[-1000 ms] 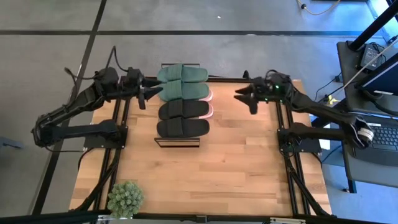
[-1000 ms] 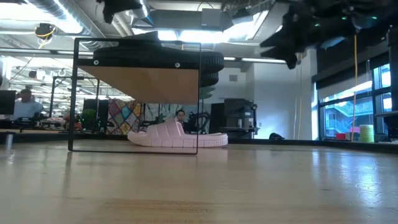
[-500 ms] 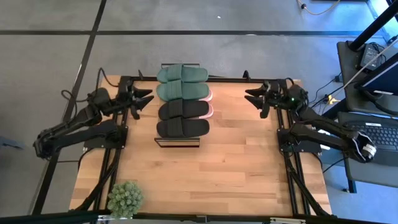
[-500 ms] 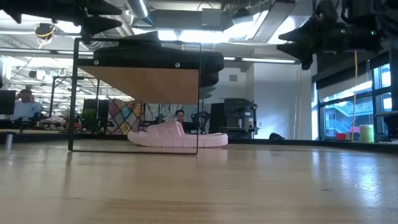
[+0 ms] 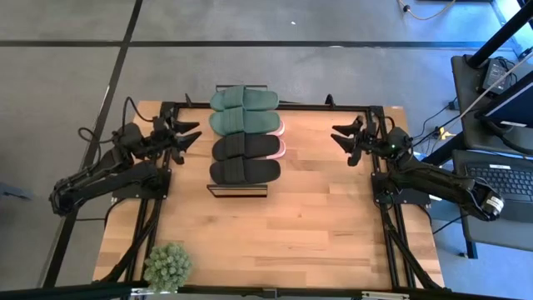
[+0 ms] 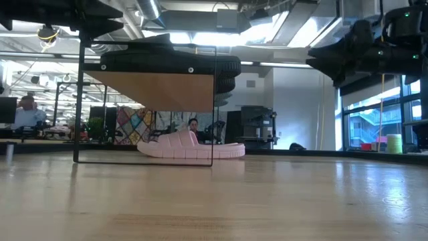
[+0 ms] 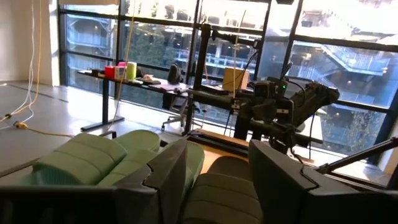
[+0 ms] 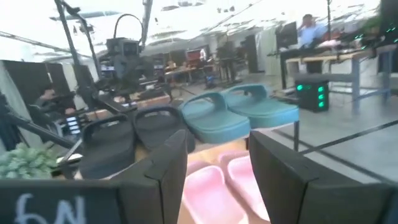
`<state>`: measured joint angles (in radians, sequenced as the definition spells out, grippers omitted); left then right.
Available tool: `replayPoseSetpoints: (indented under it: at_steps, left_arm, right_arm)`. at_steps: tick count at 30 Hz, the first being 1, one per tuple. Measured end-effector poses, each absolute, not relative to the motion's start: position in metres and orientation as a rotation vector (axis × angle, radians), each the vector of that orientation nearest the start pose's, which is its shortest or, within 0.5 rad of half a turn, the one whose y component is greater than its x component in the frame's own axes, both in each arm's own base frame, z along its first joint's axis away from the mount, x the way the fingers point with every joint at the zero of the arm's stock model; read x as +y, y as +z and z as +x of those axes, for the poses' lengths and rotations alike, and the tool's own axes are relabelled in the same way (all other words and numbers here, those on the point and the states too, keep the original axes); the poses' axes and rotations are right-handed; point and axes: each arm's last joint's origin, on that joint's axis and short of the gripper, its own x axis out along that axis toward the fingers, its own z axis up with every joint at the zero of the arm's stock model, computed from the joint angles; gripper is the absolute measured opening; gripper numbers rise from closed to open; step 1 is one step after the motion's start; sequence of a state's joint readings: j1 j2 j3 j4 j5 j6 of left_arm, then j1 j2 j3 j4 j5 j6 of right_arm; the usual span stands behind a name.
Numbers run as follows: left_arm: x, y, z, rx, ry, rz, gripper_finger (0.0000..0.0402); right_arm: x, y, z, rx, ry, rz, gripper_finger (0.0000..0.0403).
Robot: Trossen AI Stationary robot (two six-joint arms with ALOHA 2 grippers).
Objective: Pick and place slides into the shelf
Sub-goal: Return to home position
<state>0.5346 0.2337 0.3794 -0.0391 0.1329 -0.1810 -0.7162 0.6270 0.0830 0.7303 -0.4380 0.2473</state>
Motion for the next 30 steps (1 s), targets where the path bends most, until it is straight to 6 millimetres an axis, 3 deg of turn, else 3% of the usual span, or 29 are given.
replayPoseSetpoints:
  at_steps: [5, 9, 14, 21, 30]
  left_arm:
    - [0.044, 0.265, 0.082, -0.098, 0.394, -0.181, 0.0165]
    - [0.045, 0.255, 0.083, -0.028, 0.401, -0.212, 0.0165]
    - [0.044, 0.238, 0.081, -0.055, 0.409, -0.272, 0.0165]
    - [0.037, 0.225, 0.069, -0.157, 0.41, -0.251, 0.0165]
    - [0.042, 0.2, 0.076, -0.098, 0.454, -0.299, 0.0165]
  right_arm:
    - [-0.083, 0.198, 0.113, -0.179, -0.257, 0.224, 0.0173]
    - [-0.078, 0.196, 0.114, -0.154, -0.124, 0.233, 0.0173]
    - [-0.074, 0.18, 0.109, -0.148, -0.108, 0.27, 0.0173]
    - [-0.071, 0.183, 0.107, -0.16, -0.064, 0.268, 0.0173]
    - [-0.067, 0.187, 0.103, -0.187, -0.042, 0.246, 0.0173]
